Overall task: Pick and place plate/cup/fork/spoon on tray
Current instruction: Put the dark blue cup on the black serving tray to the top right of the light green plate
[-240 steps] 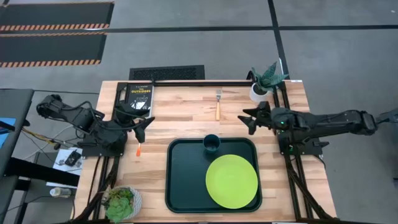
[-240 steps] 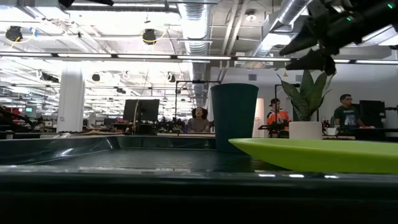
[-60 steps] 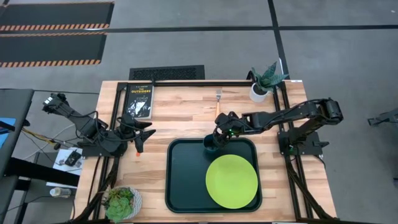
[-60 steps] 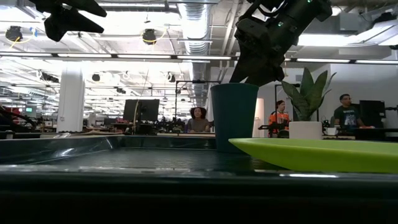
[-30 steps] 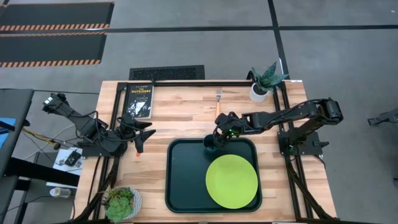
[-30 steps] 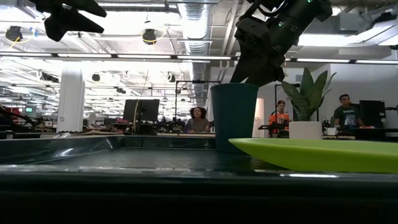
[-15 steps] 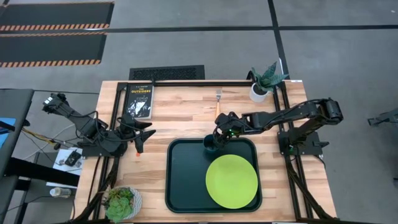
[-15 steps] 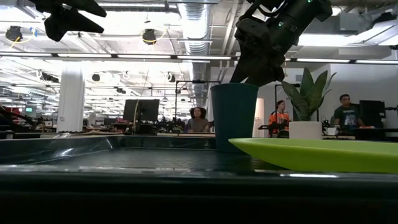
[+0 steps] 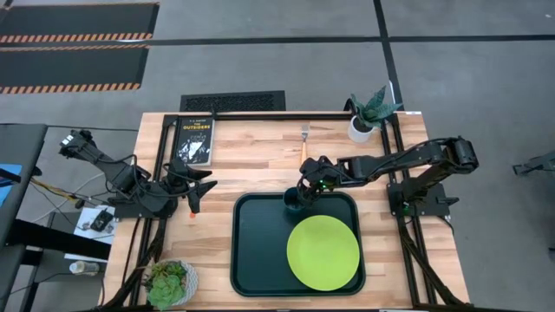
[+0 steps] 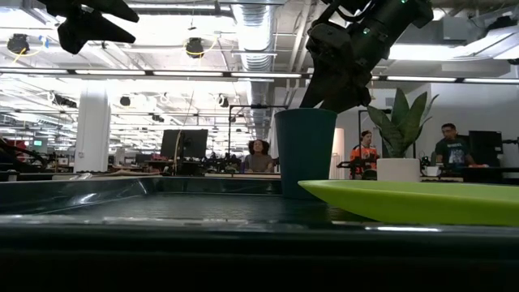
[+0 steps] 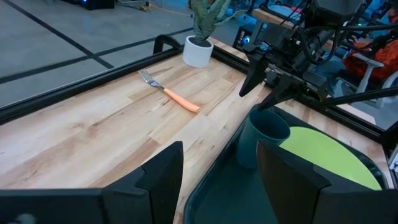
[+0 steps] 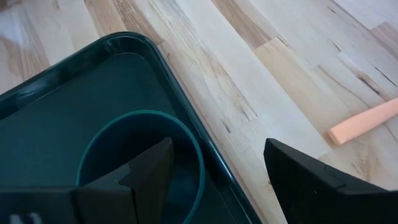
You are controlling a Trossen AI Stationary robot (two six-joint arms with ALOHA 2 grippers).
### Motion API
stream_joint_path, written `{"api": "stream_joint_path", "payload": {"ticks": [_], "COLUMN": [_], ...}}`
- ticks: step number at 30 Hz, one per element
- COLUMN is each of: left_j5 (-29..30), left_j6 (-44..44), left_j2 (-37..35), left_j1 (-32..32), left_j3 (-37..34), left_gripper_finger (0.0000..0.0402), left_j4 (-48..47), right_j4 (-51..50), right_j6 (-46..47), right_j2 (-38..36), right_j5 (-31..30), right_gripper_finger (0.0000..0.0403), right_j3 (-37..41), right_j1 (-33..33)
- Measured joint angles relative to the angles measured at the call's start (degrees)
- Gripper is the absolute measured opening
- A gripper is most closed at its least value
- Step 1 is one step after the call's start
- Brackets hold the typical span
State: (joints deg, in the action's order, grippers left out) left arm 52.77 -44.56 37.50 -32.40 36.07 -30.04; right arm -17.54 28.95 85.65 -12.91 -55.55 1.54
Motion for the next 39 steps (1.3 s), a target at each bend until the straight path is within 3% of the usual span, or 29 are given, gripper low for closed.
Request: {"api": "stream_joint_path", "payload": {"ticks": [16, 39], "left_j5": [-7.22, -7.39], "left_j6": [-0.98, -1.38], "left_j2": [-0.02, -0.02], "left_j1": [-0.02, 0.00], "left_j3": [0.00, 0.00], "left_gripper_finger": [0.0193, 0.0193], "left_j4": [0.00, 0.02], "right_j4": [0.00, -0.15], "right_j6": [-0.31, -0.91], "right_j2": [0.00, -0.02], "right_j5": [1.14, -1.05], "right_gripper_finger": [0.0276, 0.0276], "right_j3": [0.00, 0.00], "right_j1": [0.00, 2.07]}}
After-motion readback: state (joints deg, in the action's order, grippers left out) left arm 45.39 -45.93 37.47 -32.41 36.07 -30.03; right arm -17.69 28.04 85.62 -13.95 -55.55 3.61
